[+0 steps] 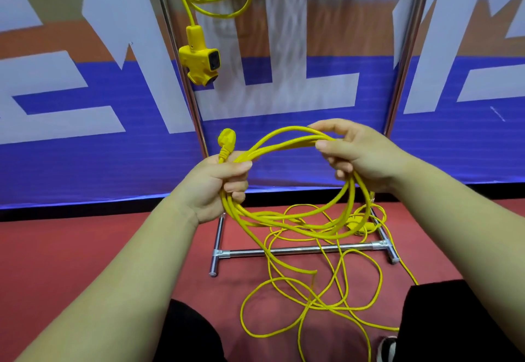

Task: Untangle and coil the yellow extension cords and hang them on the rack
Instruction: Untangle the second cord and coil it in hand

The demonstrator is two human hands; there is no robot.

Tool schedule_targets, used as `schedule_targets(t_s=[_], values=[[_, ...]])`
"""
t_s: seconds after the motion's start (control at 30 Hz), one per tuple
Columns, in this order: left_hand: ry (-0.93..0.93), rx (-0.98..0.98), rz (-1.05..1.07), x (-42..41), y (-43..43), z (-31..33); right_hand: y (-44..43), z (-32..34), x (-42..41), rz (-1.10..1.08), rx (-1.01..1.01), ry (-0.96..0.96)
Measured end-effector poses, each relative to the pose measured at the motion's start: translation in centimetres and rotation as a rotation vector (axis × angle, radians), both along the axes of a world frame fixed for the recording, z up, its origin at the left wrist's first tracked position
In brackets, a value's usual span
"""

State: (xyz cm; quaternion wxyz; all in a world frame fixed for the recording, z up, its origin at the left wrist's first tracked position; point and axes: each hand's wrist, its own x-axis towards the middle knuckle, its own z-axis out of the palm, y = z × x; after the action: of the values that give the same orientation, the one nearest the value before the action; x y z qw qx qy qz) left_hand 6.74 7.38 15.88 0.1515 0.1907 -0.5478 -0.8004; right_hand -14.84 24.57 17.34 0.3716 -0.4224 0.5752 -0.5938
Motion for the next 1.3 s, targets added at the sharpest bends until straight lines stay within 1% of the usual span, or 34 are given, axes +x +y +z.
schedule_targets(t_s=[0.1, 0.17, 0.27, 0.4, 0.5, 0.63, 0.77, 0.83, 0.93, 1.0, 1.07, 1.2, 1.23, 1.3], values=[[-0.002, -0.048, 0.111, -0.3, 0.1, 0.0, -0.3, -0.3, 0.2, -0.001, -0.014, -0.027], [-0.016, -0.093, 0.146, -0.4, 0.2, -0.2, -0.5, -0.6, 0.6, 0.012, 0.002, -0.016], [-0.031, -0.14, 0.128, -0.1, 0.0, -0.3, -0.7, -0.8, 1.0, 0.027, 0.026, 0.042], [-0.055, -0.24, 0.068, 0.4, 0.4, -0.3, -0.9, -0.8, 1.7, -0.025, 0.007, 0.171], [-0.071, -0.308, 0.063, 0.4, 0.7, -0.3, -1.0, -0.6, 1.8, -0.064, 0.002, 0.189], [-0.089, -0.367, 0.056, 0.3, 1.0, -0.2, -0.9, -0.4, 2.1, -0.057, 0.029, 0.222], [-0.069, -0.264, 0.028, 0.1, 1.2, -0.2, -0.8, 0.1, 2.3, -0.043, 0.041, 0.17], [-0.067, -0.233, -0.009, 0.1, 1.3, -0.2, -0.8, 0.2, 2.4, -0.061, 0.03, 0.174], [-0.073, -0.243, -0.048, 0.0, 1.5, -0.2, -0.9, 0.0, 2.5, -0.123, 0.034, 0.202], [-0.075, -0.257, -0.019, -0.2, 1.6, -0.3, -0.9, 0.0, 2.3, -0.146, 0.041, 0.214], [-0.08, -0.325, 0.014, -0.3, 1.4, -0.5, -0.8, 0.1, 2.1, -0.158, 0.046, 0.249], [-0.146, -0.62, 0.12, -0.6, 1.1, -0.8, -0.8, 0.4, 2.2, -0.164, 0.06, 0.372], [-0.155, -0.665, 0.14, -0.6, 1.0, -0.8, -0.8, 0.4, 2.3, -0.165, 0.068, 0.401], [-0.151, -0.685, 0.114, -0.8, 1.5, -0.9, -0.8, 0.6, 2.6, -0.163, 0.073, 0.42]])
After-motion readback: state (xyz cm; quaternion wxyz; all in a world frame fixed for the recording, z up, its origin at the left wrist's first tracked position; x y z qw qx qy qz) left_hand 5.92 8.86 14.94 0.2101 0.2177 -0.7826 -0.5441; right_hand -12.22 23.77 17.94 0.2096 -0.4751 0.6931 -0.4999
